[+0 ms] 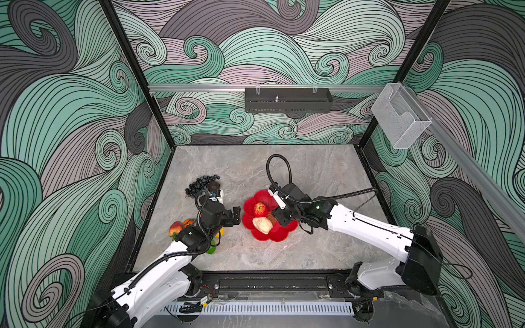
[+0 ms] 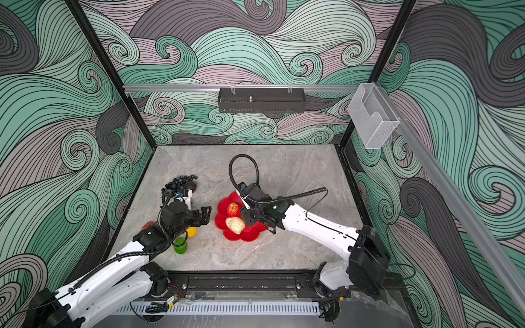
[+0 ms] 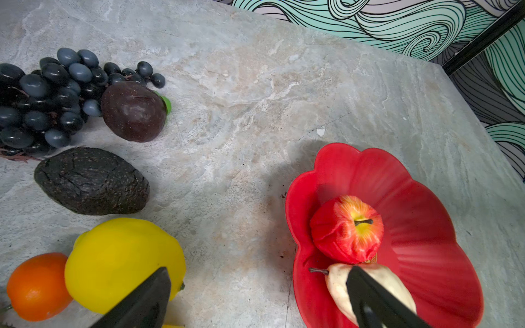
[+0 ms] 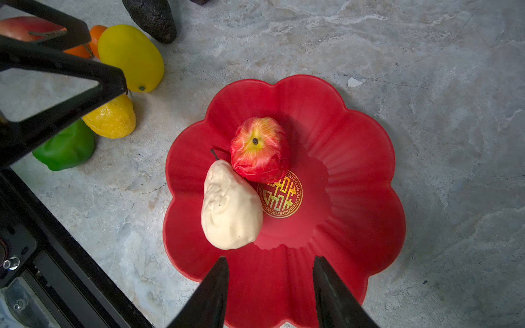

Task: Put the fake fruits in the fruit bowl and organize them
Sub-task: 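Close the right gripper on the pale squash again inside the bowl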

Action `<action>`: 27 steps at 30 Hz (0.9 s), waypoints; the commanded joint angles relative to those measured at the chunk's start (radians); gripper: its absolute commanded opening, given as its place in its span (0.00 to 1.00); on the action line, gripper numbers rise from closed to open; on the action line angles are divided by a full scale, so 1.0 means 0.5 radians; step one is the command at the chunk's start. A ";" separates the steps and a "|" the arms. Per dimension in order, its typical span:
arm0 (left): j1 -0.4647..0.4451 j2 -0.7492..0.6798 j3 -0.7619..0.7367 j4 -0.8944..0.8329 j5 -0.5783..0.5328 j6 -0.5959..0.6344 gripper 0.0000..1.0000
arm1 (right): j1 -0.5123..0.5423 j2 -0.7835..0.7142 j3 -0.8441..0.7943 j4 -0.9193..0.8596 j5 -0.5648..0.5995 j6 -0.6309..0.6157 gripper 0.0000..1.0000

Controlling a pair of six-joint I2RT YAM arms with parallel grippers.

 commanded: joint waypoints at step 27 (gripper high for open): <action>0.010 0.050 0.064 0.003 -0.051 0.013 0.98 | 0.012 0.599 -0.122 0.537 -0.464 0.097 0.59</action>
